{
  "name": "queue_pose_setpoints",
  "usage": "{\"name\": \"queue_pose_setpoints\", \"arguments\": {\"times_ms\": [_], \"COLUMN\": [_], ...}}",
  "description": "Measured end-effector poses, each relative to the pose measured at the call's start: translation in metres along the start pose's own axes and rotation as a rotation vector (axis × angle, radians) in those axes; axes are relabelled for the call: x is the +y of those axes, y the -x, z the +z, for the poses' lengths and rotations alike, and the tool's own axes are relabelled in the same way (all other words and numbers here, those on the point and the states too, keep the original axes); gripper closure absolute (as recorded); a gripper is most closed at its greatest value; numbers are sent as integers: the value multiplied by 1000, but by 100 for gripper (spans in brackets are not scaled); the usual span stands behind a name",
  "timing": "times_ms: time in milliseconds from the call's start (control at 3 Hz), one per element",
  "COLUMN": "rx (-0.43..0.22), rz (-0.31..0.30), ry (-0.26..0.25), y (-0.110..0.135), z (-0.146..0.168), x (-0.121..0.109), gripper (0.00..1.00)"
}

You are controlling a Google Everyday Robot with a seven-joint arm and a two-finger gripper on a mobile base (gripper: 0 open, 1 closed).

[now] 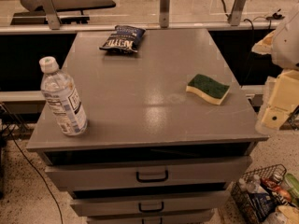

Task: Move sponge near blue chip bag

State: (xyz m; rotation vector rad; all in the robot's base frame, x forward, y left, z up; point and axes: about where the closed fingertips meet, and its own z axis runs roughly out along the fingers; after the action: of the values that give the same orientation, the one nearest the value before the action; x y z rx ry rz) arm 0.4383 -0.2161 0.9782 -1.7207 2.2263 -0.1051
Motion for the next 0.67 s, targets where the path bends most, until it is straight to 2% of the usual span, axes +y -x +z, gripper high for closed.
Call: {"name": "queue_pose_setpoints", "arguments": {"times_ms": [333,667], "rx": [0,-47], "rz": [0,24], "ry": [0,-11], "y": [0,3], "z": [0,12], "x": [0,-4], "gripper": [0,0]}}
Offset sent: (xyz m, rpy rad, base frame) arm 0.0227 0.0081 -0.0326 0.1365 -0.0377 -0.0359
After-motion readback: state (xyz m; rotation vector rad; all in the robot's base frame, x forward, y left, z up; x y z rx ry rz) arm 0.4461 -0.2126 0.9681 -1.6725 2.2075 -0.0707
